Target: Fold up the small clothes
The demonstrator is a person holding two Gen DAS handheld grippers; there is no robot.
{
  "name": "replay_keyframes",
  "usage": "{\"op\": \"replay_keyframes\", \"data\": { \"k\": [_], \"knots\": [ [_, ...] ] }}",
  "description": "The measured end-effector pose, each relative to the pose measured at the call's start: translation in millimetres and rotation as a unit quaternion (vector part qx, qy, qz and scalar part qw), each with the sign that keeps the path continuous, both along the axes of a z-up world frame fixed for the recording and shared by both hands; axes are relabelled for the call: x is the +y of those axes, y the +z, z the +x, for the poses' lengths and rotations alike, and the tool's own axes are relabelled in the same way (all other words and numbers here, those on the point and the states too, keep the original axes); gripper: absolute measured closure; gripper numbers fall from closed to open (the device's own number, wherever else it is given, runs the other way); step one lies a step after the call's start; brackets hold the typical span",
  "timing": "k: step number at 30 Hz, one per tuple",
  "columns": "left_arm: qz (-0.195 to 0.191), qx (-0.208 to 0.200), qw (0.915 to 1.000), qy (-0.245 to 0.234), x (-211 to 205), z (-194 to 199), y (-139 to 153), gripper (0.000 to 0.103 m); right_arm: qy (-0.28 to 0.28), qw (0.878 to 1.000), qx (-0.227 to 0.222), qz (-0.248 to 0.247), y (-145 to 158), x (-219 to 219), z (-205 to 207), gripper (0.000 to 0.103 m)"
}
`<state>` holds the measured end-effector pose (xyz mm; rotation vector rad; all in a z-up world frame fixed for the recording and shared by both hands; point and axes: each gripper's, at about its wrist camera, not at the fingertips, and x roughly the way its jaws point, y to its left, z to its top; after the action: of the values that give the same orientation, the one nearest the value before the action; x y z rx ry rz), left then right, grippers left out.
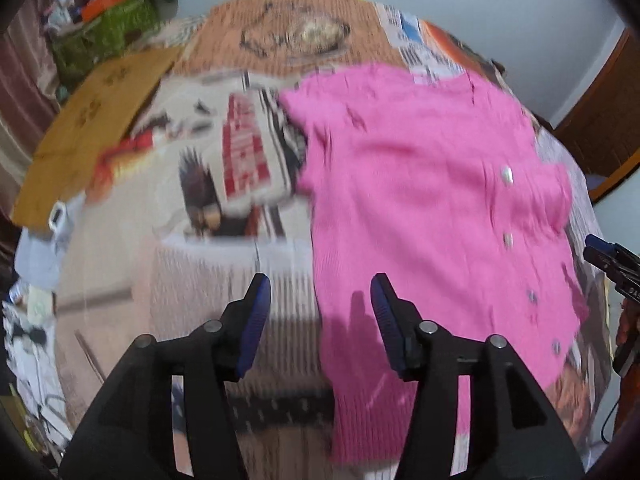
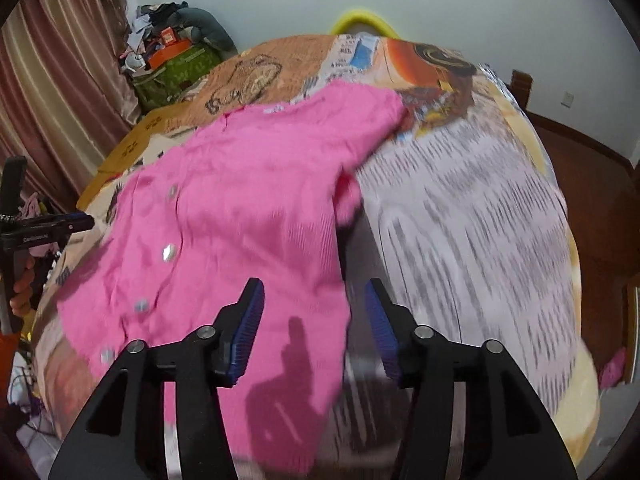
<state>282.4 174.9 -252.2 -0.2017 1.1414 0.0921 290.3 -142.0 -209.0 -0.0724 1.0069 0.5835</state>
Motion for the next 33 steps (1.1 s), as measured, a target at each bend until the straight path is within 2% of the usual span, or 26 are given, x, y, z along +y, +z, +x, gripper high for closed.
{"op": "replay_keyframes", "data": {
  "k": [3,6,9,12,14,17,18,19,20,22,27,33],
  "knots": [
    [-0.005,0.015,0.9999,-0.002,-7,-18,-9,0.051,-0.001,1.000,0.018,-0.007,-11,-4,-15,0.054],
    [-0.027,0.024,0.9993,-0.001,-10,-32,-16,0.051,-0.001,1.000,0.029,-0.009,-19,-5,-26,0.054],
    [-0.023,0.023,0.9995,-0.002,-12,-40,-13,0.051,0.009,0.999,0.035,-0.025,-26,0,-32,0.054],
    [-0.044,0.020,0.9988,0.001,-10,-48,-12,0.051,0.015,0.999,0.031,-0.029,-27,4,-35,0.054],
    [-0.048,0.017,0.9987,0.005,-11,-52,-12,0.052,0.012,0.999,0.036,-0.022,-28,3,-34,0.057],
    [-0.056,0.007,0.9981,0.025,-12,-59,-15,0.062,0.019,0.999,0.040,-0.007,-31,4,-37,0.082],
    [-0.053,0.003,0.9983,0.023,-15,-60,-14,0.075,0.023,0.999,0.044,0.000,-32,5,-38,0.094],
    [-0.057,0.000,0.9982,0.020,-18,-60,-13,0.089,0.023,0.999,0.045,0.001,-33,7,-40,0.095],
    [-0.063,-0.002,0.9979,0.015,-20,-61,-12,0.095,0.023,0.999,0.041,-0.004,-32,9,-41,0.096],
    [-0.054,-0.003,0.9985,0.011,-25,-60,-9,0.099,0.025,0.999,0.035,-0.008,-29,12,-44,0.096],
    [-0.035,-0.026,0.9990,0.004,-24,-56,11,0.100,0.030,1.000,0.000,0.002,-9,13,-50,0.096],
    [-0.019,-0.100,0.9948,0.004,-14,-40,69,0.100,0.024,0.998,-0.052,0.037,35,11,-38,0.097]
  ]
}}
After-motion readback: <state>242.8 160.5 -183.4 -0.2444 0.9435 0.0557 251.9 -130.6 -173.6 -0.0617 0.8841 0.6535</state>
